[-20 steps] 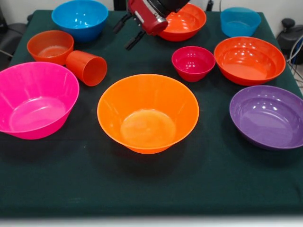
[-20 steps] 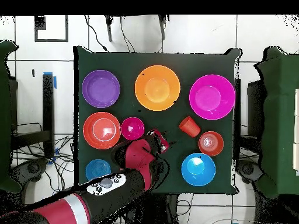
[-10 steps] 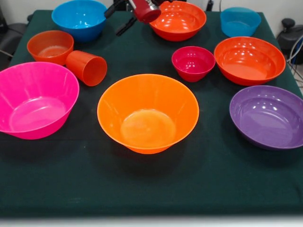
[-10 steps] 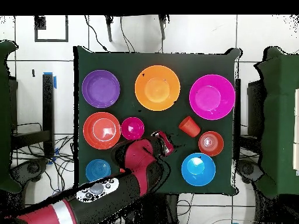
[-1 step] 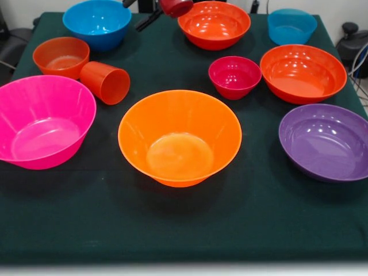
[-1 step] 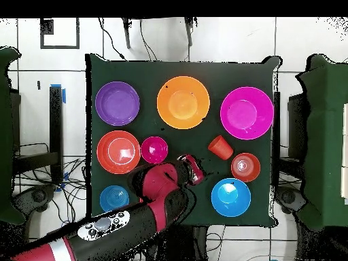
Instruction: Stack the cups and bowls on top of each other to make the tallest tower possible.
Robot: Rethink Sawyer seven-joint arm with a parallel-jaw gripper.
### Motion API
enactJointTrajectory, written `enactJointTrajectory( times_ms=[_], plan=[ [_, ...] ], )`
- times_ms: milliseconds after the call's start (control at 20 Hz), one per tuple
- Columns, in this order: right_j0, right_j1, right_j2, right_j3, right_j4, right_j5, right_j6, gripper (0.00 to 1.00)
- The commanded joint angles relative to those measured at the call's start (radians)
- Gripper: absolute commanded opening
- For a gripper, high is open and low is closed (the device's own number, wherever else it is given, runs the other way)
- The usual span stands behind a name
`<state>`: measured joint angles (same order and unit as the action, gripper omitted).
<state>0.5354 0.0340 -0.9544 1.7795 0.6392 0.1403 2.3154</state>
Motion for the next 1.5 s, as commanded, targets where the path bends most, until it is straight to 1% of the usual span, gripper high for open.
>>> enactJointTrajectory(
  times_ms=[50, 200, 550, 750, 900, 1150, 1500],
  plan=[
    [0.004, 0.054, 0.091, -0.06, 0.049, 0.12, 0.233, 1.0],
    [-0.004, 0.057, 0.094, -0.067, 0.053, 0.128, 0.228, 1.0],
    [0.005, 0.091, 0.075, -0.088, 0.075, 0.15, 0.24, 1.0],
    [0.009, 0.098, 0.056, -0.101, 0.076, 0.181, 0.243, 1.0],
    [0.009, 0.099, 0.061, -0.105, 0.081, 0.198, 0.251, 1.0],
    [0.02, 0.129, 0.047, -0.124, 0.084, 0.225, 0.271, 1.0],
    [0.042, 0.181, 0.024, -0.148, 0.109, 0.253, 0.322, 1.0]
  ],
)
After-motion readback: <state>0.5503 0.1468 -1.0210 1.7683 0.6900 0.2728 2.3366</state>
